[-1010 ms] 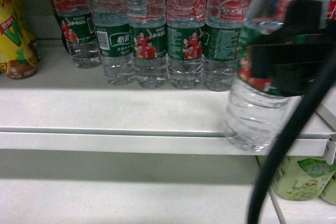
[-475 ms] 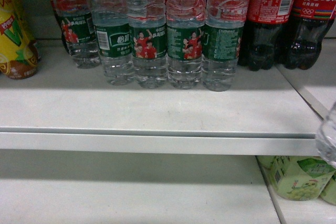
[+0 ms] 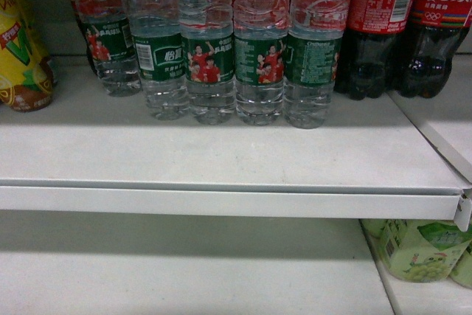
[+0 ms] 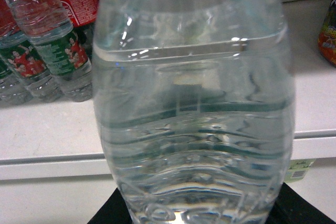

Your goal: Move water from second to third shelf

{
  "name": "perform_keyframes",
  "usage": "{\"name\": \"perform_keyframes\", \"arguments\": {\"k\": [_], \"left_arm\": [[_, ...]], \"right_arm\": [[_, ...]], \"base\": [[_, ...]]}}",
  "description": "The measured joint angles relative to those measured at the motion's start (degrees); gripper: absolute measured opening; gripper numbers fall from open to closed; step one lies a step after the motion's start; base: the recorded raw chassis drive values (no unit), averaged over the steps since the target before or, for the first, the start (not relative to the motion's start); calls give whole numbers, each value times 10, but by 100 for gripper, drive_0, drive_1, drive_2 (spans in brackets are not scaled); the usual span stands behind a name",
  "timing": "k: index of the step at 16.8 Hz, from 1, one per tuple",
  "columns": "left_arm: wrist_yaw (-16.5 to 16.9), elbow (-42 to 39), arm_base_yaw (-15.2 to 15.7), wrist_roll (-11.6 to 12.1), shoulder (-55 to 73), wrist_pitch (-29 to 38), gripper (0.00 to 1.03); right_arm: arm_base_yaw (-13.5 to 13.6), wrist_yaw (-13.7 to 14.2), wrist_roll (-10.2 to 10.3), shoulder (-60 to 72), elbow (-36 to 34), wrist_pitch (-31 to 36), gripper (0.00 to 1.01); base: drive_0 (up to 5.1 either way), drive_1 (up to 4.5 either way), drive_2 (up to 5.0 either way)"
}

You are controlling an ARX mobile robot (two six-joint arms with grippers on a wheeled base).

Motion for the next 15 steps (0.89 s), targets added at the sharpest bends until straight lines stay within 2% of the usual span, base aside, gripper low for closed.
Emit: {"name": "perform_keyframes", "arguments": {"k": [2, 4, 8, 15], "left_arm": [[0, 0, 0, 0, 0, 0, 98], [0, 0, 0, 0, 0, 0, 98], [0, 0, 0, 0, 0, 0, 98], [0, 0, 0, 0, 0, 0, 98]], "right_arm": [[-20, -20, -1, -19, -8, -16, 39], [-35, -27, -2, -26, -9, -23, 39], [-47, -42, -3, -29, -9, -28, 39], [-49, -42, -3, -29, -9, -28, 39]], "base": [[0, 0, 0], [0, 0, 0], [0, 0, 0], [0, 0, 0]]}}
